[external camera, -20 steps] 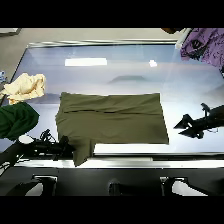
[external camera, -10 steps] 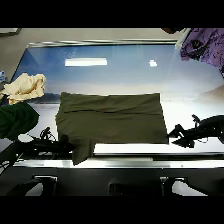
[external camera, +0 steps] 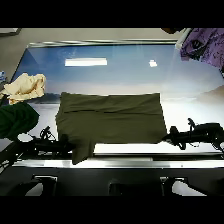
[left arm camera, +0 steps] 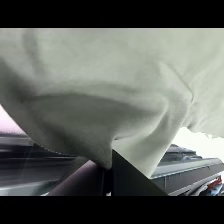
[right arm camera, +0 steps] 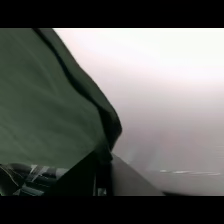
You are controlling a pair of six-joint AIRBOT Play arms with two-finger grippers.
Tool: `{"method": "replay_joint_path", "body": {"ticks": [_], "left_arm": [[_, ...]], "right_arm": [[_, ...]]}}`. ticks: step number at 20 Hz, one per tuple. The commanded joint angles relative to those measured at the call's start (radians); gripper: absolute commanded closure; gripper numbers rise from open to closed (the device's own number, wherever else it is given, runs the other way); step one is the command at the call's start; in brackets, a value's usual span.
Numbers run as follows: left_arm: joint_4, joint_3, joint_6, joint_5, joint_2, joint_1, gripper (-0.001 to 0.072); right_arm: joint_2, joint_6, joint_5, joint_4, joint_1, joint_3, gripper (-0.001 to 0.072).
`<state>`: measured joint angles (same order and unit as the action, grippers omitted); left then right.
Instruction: Fold the clothes and pants, and hang the long-sleeved shirts on hangers.
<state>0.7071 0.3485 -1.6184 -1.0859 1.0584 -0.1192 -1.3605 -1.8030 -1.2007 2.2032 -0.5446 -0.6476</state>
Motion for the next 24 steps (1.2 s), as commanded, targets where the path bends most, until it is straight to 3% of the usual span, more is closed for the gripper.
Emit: {"method": "replay_joint_path", "body": {"ticks": [1,8,11,14,20,22,24], "left_arm": [[0.026,0.040,0.025,-0.034,0.000,0.000,0.0693],[0.445,0.303,-0.069,-0.303,-0.204,-0.031,0.0694],[0.498,0.317,-0.070,-0.394,-0.335,-0.035,0.0695],[0.455,0.318,-0.058,-0.389,-0.372,-0.035,0.0696],[0.346,0.377,0.004,-0.245,-0.190,-0.035,0.0696],[0.346,0.446,0.027,-0.209,-0.091,-0.035,0.0696],[0.346,0.528,0.056,-0.178,0.011,-0.032,0.0696]], "right_arm": [[0.018,-0.012,0.023,0.045,0.001,0.013,0.0687],[0.282,0.208,-0.124,-0.118,0.001,-0.012,0.0687],[0.411,0.279,-0.253,-0.197,0.001,-0.012,0.0687],[0.518,0.307,-0.310,-0.203,0.001,-0.012,0.0687],[0.469,0.270,-0.143,-0.084,0.093,-0.043,0.0688],[0.386,0.260,-0.021,-0.113,0.228,-0.100,0.0688],[0.286,0.333,0.067,-0.211,0.316,-0.187,0.0687]]}}
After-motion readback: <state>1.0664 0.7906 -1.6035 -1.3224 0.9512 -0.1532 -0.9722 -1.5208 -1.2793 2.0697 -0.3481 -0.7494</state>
